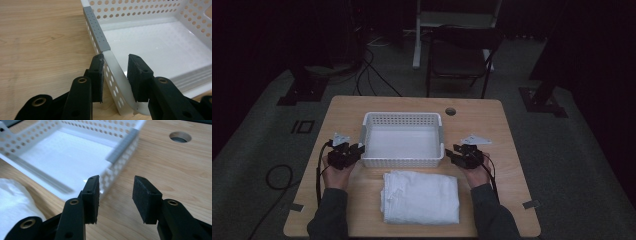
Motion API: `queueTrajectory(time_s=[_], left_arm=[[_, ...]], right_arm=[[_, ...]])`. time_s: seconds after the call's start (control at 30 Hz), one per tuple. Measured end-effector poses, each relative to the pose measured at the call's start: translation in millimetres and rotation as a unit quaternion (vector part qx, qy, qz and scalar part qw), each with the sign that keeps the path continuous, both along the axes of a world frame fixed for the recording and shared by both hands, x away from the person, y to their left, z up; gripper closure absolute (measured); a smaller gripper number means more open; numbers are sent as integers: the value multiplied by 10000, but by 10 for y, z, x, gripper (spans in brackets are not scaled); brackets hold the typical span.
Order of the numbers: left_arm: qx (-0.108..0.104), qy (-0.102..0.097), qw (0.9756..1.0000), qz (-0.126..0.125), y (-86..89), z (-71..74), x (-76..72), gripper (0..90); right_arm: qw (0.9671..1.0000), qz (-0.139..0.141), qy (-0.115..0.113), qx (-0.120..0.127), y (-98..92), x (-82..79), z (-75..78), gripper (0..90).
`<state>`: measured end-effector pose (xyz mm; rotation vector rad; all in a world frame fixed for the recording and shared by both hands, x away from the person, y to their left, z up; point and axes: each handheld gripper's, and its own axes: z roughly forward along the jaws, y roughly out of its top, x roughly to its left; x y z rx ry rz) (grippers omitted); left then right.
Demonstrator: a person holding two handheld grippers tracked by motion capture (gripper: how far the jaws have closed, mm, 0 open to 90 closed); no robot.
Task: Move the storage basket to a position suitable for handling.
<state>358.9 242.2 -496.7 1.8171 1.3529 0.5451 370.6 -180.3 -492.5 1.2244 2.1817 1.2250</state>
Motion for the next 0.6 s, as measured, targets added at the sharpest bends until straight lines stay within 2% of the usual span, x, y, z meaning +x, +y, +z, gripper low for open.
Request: queueTrajectory(time_s=[0.07, 0.1, 0.13, 0.27, 0.3, 0.47, 0.6], left_arm=[[84, -7, 10000, 5, -50, 4, 12, 661], [50, 7, 10000, -38, -61, 5, 17, 661], [9, 3, 10000, -74, -76, 2, 19, 659], [68, 3, 9998, -162, -155, 6, 24, 657], [68, -2, 9998, -179, -176, 5, 27, 657], [101, 2, 9997, -241, -242, 8, 52, 658], [72, 13, 9996, -273, -295, 8, 111, 658]], right_arm=[[10000, -43, -41, 35, -5, -3, 33, 582], [10000, -43, -41, 35, -5, -3, 33, 582], [9998, -39, -3, 206, -35, -2, 53, 583], [9998, 6, 17, 191, -38, -8, 65, 586], [9999, -5, 71, 78, -20, -2, 49, 604], [9998, -101, 167, -54, -10, 31, 9, 639], [9997, -172, 110, -160, -36, 73, 25, 661]])
